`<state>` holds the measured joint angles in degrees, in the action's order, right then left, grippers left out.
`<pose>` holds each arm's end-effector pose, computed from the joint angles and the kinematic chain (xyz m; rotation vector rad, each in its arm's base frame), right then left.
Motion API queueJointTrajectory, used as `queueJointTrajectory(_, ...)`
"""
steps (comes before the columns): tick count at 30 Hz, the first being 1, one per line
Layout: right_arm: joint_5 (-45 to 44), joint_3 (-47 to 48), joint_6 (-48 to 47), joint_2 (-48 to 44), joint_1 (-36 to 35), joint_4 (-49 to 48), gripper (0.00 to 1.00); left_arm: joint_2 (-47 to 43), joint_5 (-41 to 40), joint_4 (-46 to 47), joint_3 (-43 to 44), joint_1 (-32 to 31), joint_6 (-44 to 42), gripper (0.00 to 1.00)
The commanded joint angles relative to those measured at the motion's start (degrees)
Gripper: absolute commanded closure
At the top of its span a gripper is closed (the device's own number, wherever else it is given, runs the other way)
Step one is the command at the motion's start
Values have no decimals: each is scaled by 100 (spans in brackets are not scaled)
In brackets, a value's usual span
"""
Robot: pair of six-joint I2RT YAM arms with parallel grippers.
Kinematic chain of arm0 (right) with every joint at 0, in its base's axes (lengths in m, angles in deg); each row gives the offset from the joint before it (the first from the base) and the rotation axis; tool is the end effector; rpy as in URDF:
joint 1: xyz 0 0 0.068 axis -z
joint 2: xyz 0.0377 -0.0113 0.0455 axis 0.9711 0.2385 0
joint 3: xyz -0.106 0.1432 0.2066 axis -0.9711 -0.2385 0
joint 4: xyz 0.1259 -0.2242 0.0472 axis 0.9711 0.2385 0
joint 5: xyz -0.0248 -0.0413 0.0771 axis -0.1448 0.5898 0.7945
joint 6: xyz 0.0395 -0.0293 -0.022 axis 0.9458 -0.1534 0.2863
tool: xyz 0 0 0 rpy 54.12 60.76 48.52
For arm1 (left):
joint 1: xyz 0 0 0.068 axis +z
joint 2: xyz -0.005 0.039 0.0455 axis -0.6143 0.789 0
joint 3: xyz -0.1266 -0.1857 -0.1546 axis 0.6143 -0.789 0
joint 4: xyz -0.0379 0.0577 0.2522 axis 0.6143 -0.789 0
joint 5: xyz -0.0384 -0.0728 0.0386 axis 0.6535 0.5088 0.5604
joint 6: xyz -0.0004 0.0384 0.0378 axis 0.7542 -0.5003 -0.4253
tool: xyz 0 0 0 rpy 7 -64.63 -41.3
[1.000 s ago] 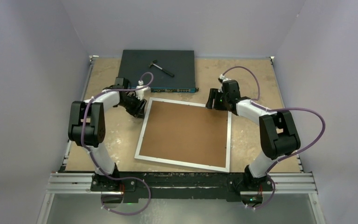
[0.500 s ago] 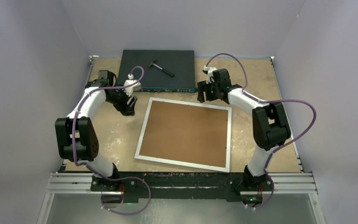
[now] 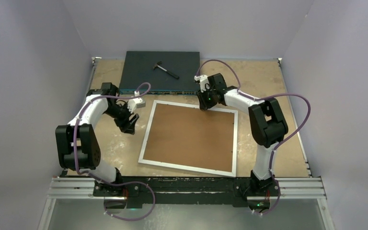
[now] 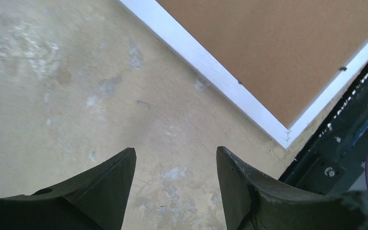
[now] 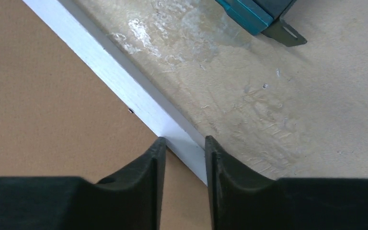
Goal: Put the photo into the frame
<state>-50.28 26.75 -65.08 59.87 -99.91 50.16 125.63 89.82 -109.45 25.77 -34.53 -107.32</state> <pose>0.3864 0.1775 0.1854 -0.7192 2.2728 0.3817 0.2759 -0.0019 0.2246 1.1685 2.4941 -0.6154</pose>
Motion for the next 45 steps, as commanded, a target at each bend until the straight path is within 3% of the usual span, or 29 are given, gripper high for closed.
queueJointTrajectory(1,-255,45,-48,-72,-47,93,74,-282,-38,-287,-333,31,-536,39)
queueJointTrajectory(2,-254,21,-23,-112,-47,61,84,-319,-85,-207,-449,31,-520,39)
queueJointTrajectory(5,-286,-39,45,-184,-47,82,99,-416,-232,20,-623,31,-465,39)
queueJointTrajectory(10,-277,-261,270,-488,-47,-22,100,-406,-204,19,-684,31,-493,40)
queueJointTrajectory(14,-268,-298,464,-466,-16,35,59,-469,54,-305,-710,31,-898,39)
queueJointTrajectory(17,-301,-144,860,-251,140,-28,48,-869,224,-503,-896,-104,-1425,37)
queueJointTrajectory(25,-43,-697,1810,-479,833,-594,39,-1658,-252,-108,-1882,-1021,-1917,33)
queueJointTrajectory(29,223,-905,2002,-637,1139,-650,39,-1715,-306,-64,-2147,-1350,-2076,16)
queueJointTrajectory(35,10,-1234,2150,-651,1183,-536,40,-2447,-599,1027,-2816,-2011,-1601,11)
queueJointTrajectory(45,87,-1615,2241,-858,1263,-596,42,-2925,-1024,1805,-3521,-2270,-1170,6)
